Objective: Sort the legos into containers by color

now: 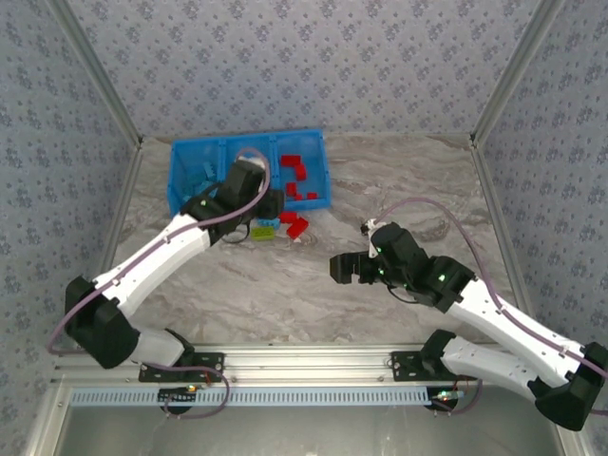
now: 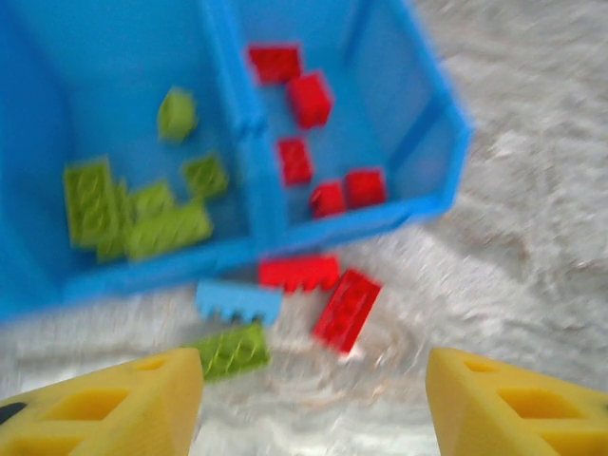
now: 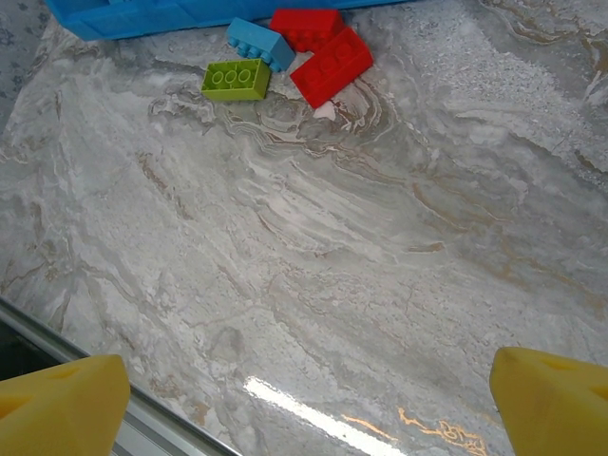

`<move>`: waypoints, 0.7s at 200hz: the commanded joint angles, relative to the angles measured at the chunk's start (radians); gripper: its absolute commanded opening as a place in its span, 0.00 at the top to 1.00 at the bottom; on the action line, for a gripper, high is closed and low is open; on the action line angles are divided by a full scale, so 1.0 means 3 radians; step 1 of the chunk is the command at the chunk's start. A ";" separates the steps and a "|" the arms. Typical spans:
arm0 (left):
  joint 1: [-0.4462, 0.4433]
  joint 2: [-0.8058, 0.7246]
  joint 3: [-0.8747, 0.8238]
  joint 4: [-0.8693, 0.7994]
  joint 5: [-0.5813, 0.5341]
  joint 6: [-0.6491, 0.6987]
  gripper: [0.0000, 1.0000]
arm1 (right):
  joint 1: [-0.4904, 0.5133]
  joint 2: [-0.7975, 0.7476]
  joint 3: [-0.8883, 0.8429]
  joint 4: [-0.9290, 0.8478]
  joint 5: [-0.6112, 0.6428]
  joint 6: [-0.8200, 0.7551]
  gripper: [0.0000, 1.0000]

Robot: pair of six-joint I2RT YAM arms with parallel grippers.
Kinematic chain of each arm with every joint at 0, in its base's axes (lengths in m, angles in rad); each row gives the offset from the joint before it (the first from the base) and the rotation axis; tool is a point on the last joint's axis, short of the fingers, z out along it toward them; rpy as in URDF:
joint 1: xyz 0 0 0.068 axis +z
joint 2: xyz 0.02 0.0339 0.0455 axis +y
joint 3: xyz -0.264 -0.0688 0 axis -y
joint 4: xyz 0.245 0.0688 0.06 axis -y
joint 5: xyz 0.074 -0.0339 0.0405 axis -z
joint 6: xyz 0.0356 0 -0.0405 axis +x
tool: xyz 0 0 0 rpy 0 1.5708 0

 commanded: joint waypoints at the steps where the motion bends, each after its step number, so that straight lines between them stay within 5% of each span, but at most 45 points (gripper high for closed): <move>1: 0.0002 0.0000 -0.0404 0.0053 -0.0111 -0.0471 0.34 | -0.0004 0.0083 0.0004 0.0157 -0.0038 0.0020 0.00; 60: 0.0128 0.0687 -0.0372 0.0246 -0.0046 -0.0345 0.04 | 0.0043 0.0182 0.0007 0.0178 -0.0047 0.0051 0.00; 140: 0.0353 0.1590 0.0041 0.0250 0.0254 -0.0151 0.05 | 0.0050 0.0088 -0.0029 0.0096 0.0037 0.0050 0.00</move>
